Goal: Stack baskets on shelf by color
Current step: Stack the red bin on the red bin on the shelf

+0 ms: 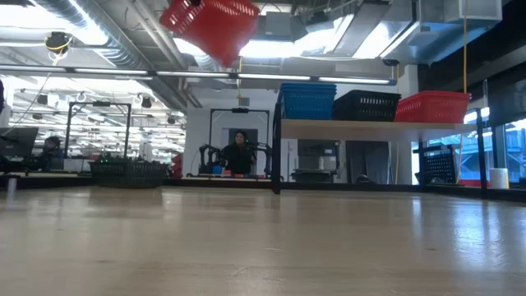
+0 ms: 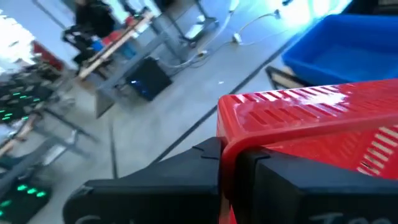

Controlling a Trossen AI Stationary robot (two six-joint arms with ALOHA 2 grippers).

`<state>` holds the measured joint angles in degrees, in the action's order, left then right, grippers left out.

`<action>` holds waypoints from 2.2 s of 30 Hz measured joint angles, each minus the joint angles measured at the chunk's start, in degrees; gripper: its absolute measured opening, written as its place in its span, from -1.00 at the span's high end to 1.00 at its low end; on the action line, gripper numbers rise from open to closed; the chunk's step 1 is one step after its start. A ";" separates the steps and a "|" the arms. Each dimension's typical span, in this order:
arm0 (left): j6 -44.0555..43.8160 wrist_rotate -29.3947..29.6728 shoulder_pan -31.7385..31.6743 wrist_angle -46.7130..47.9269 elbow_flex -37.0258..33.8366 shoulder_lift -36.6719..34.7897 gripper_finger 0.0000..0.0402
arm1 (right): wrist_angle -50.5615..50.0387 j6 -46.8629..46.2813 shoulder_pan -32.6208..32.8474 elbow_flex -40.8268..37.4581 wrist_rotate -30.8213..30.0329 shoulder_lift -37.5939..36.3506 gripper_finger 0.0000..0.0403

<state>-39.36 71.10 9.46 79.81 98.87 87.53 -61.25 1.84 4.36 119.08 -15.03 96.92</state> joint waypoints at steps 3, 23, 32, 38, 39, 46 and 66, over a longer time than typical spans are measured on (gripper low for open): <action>4.99 0.70 -1.14 -4.20 0.00 -0.02 1.00 | 7.51 3.66 0.01 -3.95 -3.09 -0.12 0.26; 25.15 1.60 -3.57 -19.77 0.00 -0.05 1.00 | 27.80 10.48 -0.02 -17.51 -15.96 0.07 0.26; 31.24 -1.45 -1.77 -25.20 0.00 -0.05 1.00 | 28.41 10.47 -0.07 -21.09 -21.99 0.05 0.26; 32.65 -1.22 -0.36 -26.18 0.00 -0.05 1.00 | 28.48 10.47 -0.24 -21.15 -23.61 0.04 0.26; 32.64 -1.21 -0.18 -26.22 0.00 -0.05 1.00 | 28.48 10.45 -0.28 -21.15 -24.21 0.04 0.26; 32.44 -1.26 0.62 -26.43 0.00 -0.05 1.00 | 28.61 10.43 -0.33 -21.13 -26.50 0.04 0.40; 31.42 -5.11 -0.16 -26.52 0.02 -0.18 0.74 | 28.43 9.40 -0.55 -21.13 -26.95 0.04 0.98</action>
<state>-7.94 65.99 9.31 53.29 98.89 87.35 -32.82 11.25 3.81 97.95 -41.98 96.97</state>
